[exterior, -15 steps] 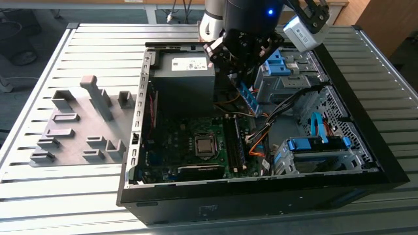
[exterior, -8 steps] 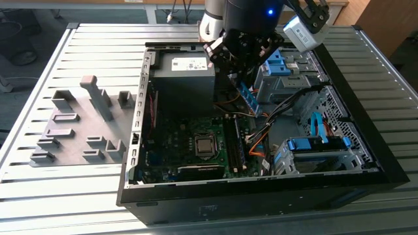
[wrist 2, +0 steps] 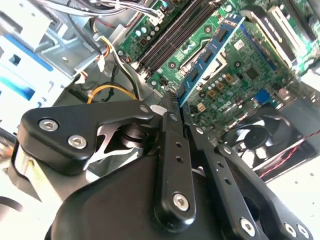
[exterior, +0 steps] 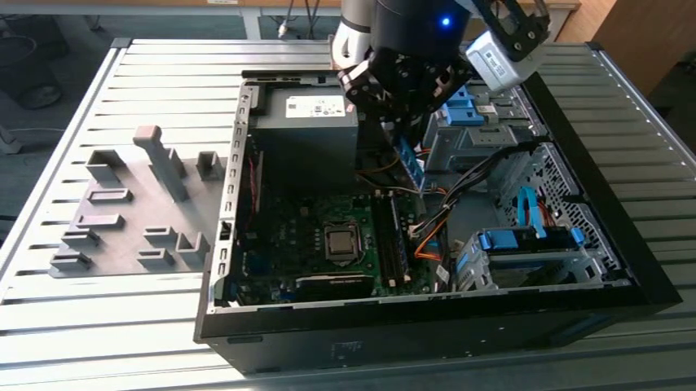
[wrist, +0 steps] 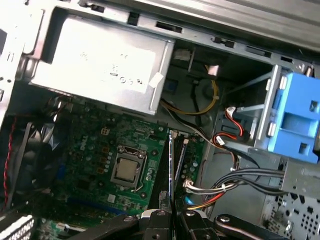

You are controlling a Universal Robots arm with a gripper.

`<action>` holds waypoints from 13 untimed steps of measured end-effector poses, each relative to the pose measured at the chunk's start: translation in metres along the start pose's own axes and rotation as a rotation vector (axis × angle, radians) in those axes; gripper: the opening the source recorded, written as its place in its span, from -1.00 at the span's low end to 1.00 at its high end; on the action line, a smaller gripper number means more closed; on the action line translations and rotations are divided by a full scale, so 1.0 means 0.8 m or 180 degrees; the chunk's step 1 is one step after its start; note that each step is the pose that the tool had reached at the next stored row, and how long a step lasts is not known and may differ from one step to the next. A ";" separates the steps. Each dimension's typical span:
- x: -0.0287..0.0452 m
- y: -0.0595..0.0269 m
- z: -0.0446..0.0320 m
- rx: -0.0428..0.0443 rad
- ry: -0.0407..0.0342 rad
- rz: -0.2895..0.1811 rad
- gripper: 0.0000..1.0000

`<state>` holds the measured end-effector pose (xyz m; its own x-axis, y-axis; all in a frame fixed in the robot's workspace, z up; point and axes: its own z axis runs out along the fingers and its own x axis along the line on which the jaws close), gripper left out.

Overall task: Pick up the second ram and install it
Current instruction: 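Insert the second ram into the second slot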

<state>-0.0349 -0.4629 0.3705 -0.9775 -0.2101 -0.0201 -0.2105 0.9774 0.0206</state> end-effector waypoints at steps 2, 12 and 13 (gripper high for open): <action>0.0000 0.000 0.0006 0.0002 -0.0002 0.0114 -0.73; -0.0075 -0.002 0.0062 0.0011 -0.0009 0.0441 -0.73; -0.0082 -0.002 0.0085 0.0011 -0.0009 0.0450 -0.73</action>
<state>-0.0280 -0.4629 0.3639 -0.9973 -0.0702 -0.0200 -0.0706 0.9973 0.0201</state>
